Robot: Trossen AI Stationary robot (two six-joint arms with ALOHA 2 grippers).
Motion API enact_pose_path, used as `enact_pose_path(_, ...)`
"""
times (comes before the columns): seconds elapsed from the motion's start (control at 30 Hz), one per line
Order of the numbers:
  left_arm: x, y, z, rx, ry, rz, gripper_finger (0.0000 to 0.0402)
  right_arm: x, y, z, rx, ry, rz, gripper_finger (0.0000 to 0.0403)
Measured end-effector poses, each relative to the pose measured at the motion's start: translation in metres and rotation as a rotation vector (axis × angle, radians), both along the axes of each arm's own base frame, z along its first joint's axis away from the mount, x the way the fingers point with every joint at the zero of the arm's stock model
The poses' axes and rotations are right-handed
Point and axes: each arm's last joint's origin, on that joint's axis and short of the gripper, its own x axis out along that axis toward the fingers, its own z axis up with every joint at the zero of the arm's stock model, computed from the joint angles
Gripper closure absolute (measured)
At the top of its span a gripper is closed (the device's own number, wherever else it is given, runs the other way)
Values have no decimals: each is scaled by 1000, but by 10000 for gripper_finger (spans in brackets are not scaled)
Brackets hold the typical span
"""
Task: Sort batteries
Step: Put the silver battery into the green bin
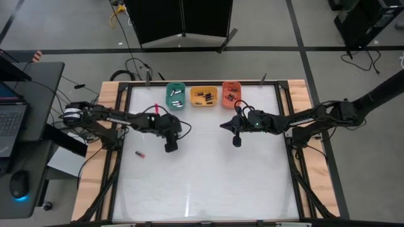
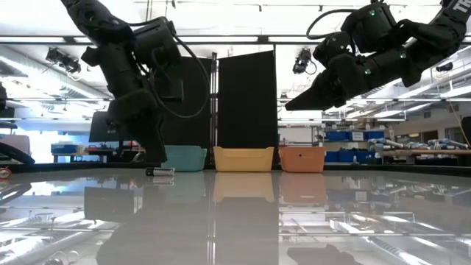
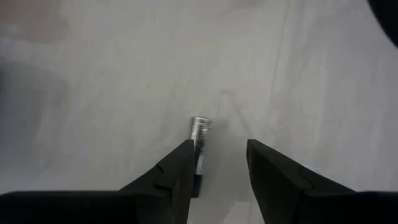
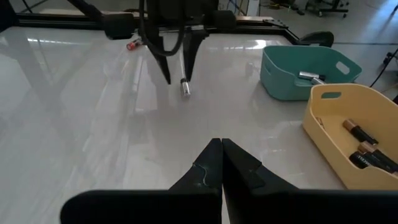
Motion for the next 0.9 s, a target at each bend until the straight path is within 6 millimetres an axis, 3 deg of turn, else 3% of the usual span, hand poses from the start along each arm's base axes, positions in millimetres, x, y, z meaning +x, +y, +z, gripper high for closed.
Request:
enact_pose_path(0.23, -1, 11, -8, -1, 40, 31, 246, 0, 0, -1, 2, 15, 0, 394)
enact_pose_path(0.43, 3, 11, -21, -9, 90, 20, 247, -1, 0, -2, 1, 23, -16, 394)
enact_pose_path(0.6, 3, 11, -21, -16, 87, 33, 250, -2, 0, -4, -1, 31, -26, 394)
enact_pose_path(0.73, 3, 11, -21, -21, 83, 44, 276, -6, 0, -9, 8, 46, -28, 394)
enact_pose_path(0.9, 3, 10, -21, -48, 78, 61, 338, -10, 0, -14, -3, 49, -57, 394)
